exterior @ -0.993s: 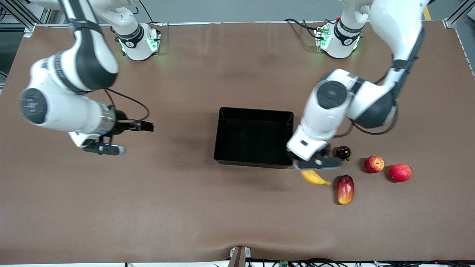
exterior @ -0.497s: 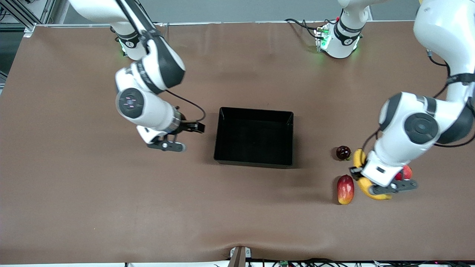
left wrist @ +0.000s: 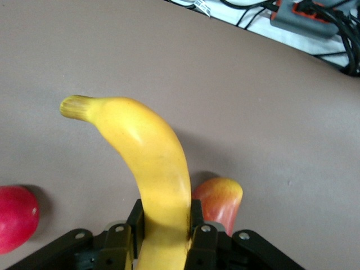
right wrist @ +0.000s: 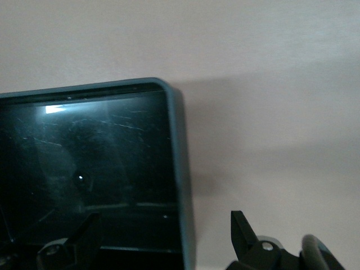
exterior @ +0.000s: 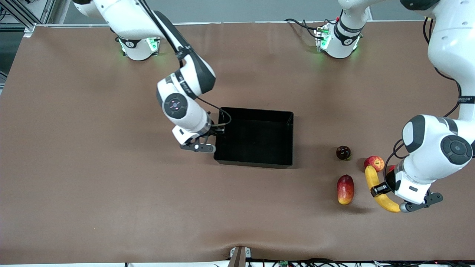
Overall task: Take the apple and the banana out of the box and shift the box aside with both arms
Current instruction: 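Lower the banana by the fruits while the right gripper grips the tray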
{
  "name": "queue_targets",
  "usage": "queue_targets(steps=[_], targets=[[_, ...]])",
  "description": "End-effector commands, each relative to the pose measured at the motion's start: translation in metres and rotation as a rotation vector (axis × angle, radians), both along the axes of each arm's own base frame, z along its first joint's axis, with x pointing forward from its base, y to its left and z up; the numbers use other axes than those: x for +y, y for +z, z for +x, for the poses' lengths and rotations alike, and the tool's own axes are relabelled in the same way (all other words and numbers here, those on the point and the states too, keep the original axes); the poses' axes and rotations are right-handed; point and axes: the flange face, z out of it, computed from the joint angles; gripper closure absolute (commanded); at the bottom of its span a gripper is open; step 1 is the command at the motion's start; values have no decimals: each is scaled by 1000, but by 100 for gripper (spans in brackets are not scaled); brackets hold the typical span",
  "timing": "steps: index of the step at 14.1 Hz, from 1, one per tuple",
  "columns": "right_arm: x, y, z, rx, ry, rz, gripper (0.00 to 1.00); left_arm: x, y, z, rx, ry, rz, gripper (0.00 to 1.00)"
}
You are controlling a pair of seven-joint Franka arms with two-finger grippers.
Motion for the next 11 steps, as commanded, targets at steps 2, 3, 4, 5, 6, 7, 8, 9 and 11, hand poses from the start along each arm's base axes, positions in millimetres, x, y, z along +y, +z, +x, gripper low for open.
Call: queue_targets(steps=[2,3,4,5,6,7,8,9,11], targets=[[12,-39,-7,-60,17,-35,40,17,-34,14,-31,44,-14,100],[13,-41,-10,-55,21,-38,70,24,-44,14,-30,51,-8,100],[12,-40,-9,-52,20,-40,97,35,-61,13,-15,75,-4,100],[10,-40,-8,-50,18,-41,100,41,-76,13,-14,88,-7,100],[8,-40,-7,-50,16,-41,100,42,-79,15,-27,101,-20,100],[5,-39,-4,-51,16,-41,100,42,-78,16,-24,139,-48,100],[3,-35,-3,-51,17,-40,100,42,-79,15,-18,160,-68,100],[0,-32,-3,-34,16,-50,100,42,-83,14,-13,169,-70,100],[-2,-20,-1,-31,8,-48,100,36,-92,13,-2,215,-81,100]])
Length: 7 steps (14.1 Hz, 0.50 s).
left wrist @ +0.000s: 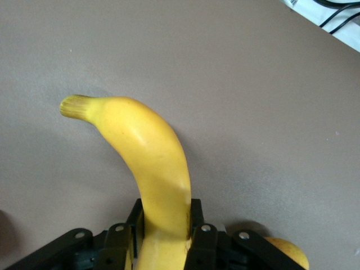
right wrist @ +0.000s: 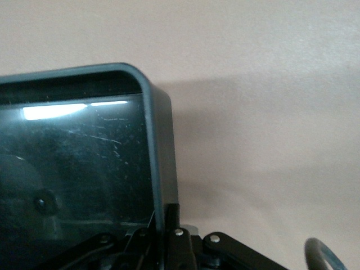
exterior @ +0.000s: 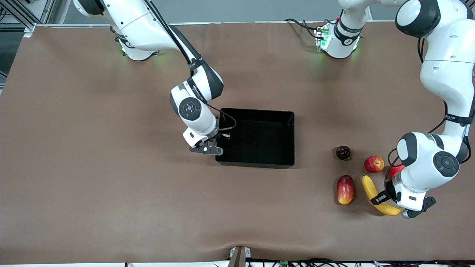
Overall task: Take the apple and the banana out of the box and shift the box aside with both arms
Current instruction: 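Lower the banana by the fruits while the right gripper grips the tray, then drag the tray toward the right arm while the left gripper releases banana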
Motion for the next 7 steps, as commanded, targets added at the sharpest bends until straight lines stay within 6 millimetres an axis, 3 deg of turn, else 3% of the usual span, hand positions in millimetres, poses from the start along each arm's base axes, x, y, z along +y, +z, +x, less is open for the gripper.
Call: queue_targets(steps=[1,4,5,6,7], targets=[[-6,32,3,-10,-9,1,100,-8,-3,4,-5,41,-9,100],[-37,80,10,49,-31,-21,100,-4,-13,2,9,42,12,100],[-58,96,15,81,-49,-36,100,-3,-16,2,12,41,13,100],[-76,114,19,97,-61,-49,100,2,-14,3,7,37,22,91],[-91,127,20,120,-77,-60,100,4,-10,4,1,20,34,50]])
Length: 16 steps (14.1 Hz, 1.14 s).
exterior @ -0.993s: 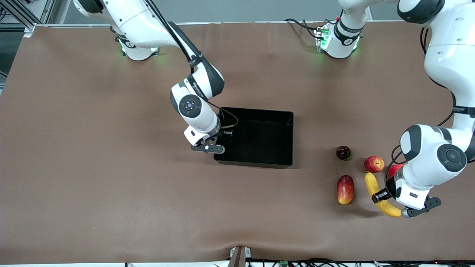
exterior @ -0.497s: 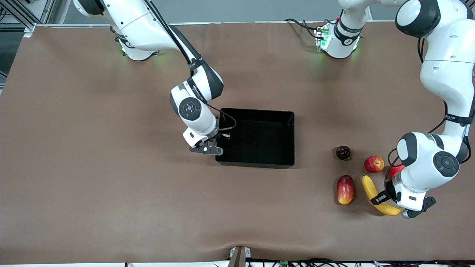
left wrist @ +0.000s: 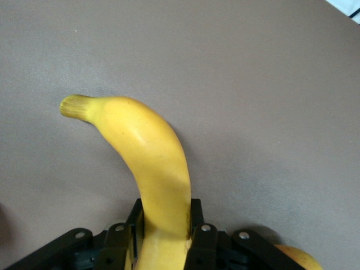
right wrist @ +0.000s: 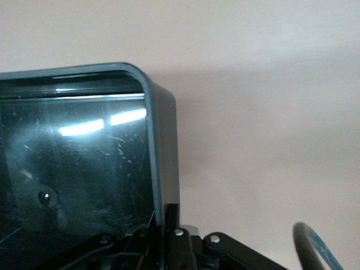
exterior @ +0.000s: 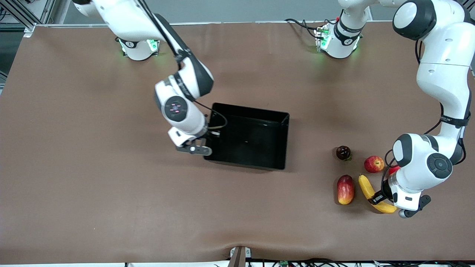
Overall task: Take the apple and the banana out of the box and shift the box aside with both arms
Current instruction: 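Drag the tray toward the right arm while the left gripper releases banana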
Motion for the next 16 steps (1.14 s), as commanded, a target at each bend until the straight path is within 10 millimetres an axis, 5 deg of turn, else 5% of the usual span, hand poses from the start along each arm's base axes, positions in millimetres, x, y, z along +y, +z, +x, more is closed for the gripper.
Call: queue_targets(steps=[1,4,7,10,13,16], targets=[[-46,51,0,27,-38,-24,100,5,10,6,-25,-20,22,0],[-112,84,14,8,-77,-111,100,9,26,7,-37,-18,28,0],[-171,104,25,26,-60,-109,100,2,68,0,29,-27,30,0],[-257,109,36,42,4,-79,100,-17,136,-16,97,-98,26,0],[-355,91,36,62,58,-41,100,-24,209,-35,105,-177,98,0],[-433,78,35,29,76,-17,100,-28,274,-59,124,-316,166,0]])
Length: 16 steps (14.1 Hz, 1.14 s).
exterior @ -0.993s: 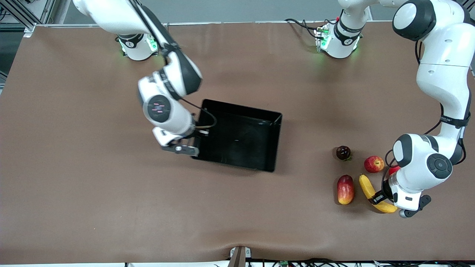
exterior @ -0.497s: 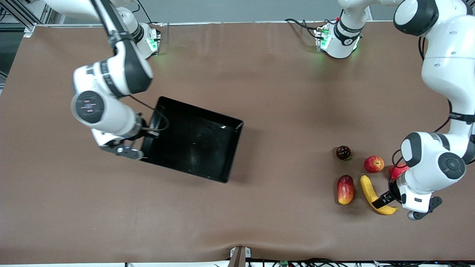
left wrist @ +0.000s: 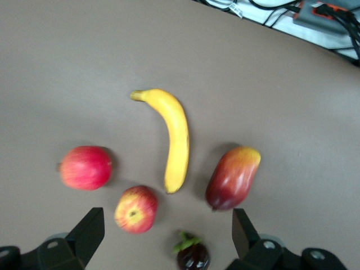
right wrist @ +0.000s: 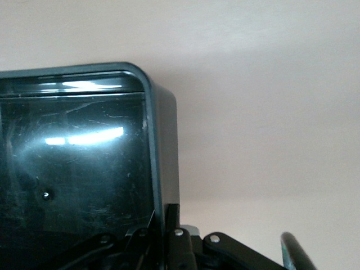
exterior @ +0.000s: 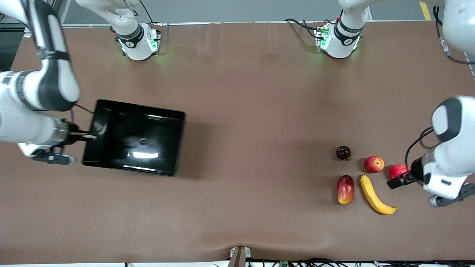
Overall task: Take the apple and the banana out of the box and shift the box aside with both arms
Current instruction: 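Drag the tray toward the right arm while the left gripper releases banana, then release the tray with the right gripper while the left gripper withdraws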
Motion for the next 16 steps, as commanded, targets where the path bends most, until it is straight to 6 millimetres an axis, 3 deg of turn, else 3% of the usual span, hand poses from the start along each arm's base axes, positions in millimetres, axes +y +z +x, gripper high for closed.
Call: queue_targets(steps=[1,4,6,10,16], targets=[[-54,-12,-14,-45,45,27,100,0,48,-31,44,-123,57,0],[-127,-76,-37,-126,86,33,100,-8,99,-57,58,-223,108,0],[-159,-112,-46,-129,101,76,100,-29,121,-81,125,-287,125,0],[-180,-154,-58,-115,96,161,100,-54,172,-116,75,-305,91,0],[-200,-173,-63,-148,27,165,97,-63,201,-145,83,-298,91,0]])
